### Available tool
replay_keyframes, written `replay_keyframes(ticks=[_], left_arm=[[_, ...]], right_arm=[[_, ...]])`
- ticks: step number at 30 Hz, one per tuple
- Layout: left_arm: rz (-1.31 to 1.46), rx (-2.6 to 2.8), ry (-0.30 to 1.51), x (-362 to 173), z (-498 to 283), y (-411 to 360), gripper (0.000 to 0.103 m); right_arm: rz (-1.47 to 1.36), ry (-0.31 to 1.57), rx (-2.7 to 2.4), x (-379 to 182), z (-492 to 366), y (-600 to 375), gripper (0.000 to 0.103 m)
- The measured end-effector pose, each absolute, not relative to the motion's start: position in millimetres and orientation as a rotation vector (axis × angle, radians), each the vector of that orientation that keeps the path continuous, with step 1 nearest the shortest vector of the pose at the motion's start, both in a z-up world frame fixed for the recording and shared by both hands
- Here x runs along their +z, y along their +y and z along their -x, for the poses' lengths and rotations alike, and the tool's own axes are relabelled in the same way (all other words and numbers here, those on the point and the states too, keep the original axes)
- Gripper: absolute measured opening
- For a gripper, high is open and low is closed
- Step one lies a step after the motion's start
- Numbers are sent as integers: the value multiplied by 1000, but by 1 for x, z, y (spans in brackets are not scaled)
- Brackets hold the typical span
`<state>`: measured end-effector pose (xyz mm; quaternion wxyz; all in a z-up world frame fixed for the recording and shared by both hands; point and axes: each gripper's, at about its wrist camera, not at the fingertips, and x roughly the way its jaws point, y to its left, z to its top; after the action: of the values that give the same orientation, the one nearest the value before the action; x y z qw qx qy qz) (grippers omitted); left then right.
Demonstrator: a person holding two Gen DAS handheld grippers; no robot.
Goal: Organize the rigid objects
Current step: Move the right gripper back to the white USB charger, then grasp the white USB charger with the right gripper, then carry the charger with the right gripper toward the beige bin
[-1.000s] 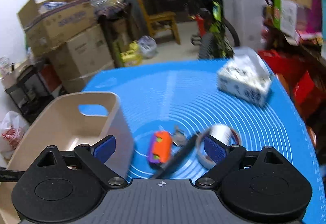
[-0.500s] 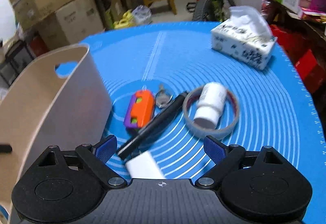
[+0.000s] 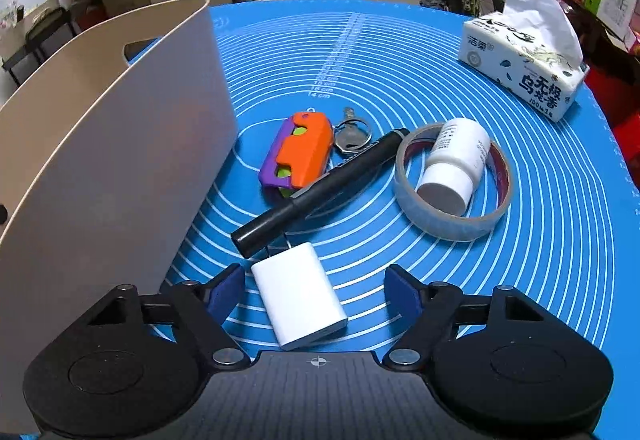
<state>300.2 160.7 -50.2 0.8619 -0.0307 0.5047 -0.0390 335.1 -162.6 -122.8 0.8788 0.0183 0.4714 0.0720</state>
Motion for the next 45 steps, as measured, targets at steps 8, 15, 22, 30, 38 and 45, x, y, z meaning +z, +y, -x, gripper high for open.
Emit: replay_keyframes(ticks=[8, 15, 22, 30, 38, 45], left_arm=[[64, -81, 1059, -50, -300, 161, 5], [63, -81, 1059, -50, -300, 161, 5], [64, -81, 1059, -50, -300, 161, 5], [66, -79, 1059, -50, -300, 161, 5], [62, -71, 1061, -50, -300, 160, 5], [60, -71, 1061, -50, -300, 159, 5]], right_arm=[[46, 969, 109, -119, -331, -156, 43], [52, 976, 108, -118, -330, -156, 43], [43, 982, 96, -117, -325, -164, 43], [31, 974, 78, -114, -317, -175, 43], [2, 854, 61, -77, -305, -180, 43], [-27, 697, 71, -35, -298, -169, 43]])
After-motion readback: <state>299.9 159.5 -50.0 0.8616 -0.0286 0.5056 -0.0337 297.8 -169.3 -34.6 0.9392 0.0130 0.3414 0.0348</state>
